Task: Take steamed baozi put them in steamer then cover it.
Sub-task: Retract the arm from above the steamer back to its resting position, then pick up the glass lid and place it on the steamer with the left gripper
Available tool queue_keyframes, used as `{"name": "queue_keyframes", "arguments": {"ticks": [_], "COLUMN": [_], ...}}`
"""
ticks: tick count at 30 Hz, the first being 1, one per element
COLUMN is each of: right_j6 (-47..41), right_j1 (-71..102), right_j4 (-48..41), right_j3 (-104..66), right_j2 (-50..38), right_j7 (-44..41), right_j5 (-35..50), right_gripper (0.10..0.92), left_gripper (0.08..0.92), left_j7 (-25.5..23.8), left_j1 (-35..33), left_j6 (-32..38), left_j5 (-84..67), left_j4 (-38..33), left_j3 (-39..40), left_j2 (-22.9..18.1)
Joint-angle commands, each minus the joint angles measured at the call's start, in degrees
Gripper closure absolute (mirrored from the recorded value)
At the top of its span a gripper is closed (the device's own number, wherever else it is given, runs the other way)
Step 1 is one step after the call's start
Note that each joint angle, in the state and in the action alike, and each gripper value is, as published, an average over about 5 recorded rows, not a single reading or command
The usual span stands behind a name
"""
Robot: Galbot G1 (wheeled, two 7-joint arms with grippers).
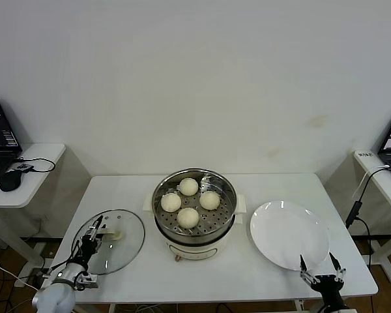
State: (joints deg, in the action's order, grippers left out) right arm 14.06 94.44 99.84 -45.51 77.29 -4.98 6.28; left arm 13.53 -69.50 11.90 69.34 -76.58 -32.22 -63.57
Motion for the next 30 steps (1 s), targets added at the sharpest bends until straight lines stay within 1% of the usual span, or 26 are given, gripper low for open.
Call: {"name": "queue_keyframes", "arguments": {"ticks": [1, 7, 10, 13, 16, 20, 26, 30], "right_j6": [0.0, 0.1, 0.4, 0.4, 0.4, 0.5, 0.8, 0.9], "right_j1": [-0.1, -0.2, -0.2, -0.3, -0.3, -0.2, -0.5, -0.5], "right_j4": [-0.1, 0.0, 0.1, 0.4, 0.7, 1.1, 1.0, 1.4], "right_j3": [0.1, 0.3, 0.4, 0.6, 0.7, 1.0, 1.9, 2.9], "right_j2": [0.0, 0.1, 0.0, -0.1, -0.1, -0.3, -0.4, -0.4], "right_j7": [0.0, -0.2, -0.6, -0.8, -0.8, -0.9, -1.0, -1.1], "right_j5": [-0.2, -0.8, -1.6, -2.1, -2.3, -2.8, -4.4, -5.9], "right_gripper": [0.202, 0.203, 0.203, 0.203, 0.203, 0.203, 0.202, 0.203], "left_gripper": [0.537, 0.710, 0.796, 0.853, 0.863, 0.863, 0.863, 0.863], "left_j7": [0.6, 3.2, 3.9, 3.9, 3.2, 1.1, -5.3, -9.4], "left_j1": [0.4, -0.4, -2.0, -4.7, -8.2, -13.4, -19.0, -21.3], "left_j6": [0.4, 1.2, 0.7, -0.8, -3.2, -7.9, -13.7, -17.0], "left_j5": [-0.6, -1.2, -1.7, -3.1, -5.6, -8.0, -10.1, -15.5], "left_j4": [1.7, 0.7, -2.2, -6.4, -11.3, -19.0, -31.4, -39.2], "left_j3": [0.0, -0.7, -1.7, -3.1, -5.0, -8.5, -13.7, -14.4], "left_j2": [-0.1, -0.4, -0.3, 0.1, 0.9, 2.2, 5.1, 7.1]}}
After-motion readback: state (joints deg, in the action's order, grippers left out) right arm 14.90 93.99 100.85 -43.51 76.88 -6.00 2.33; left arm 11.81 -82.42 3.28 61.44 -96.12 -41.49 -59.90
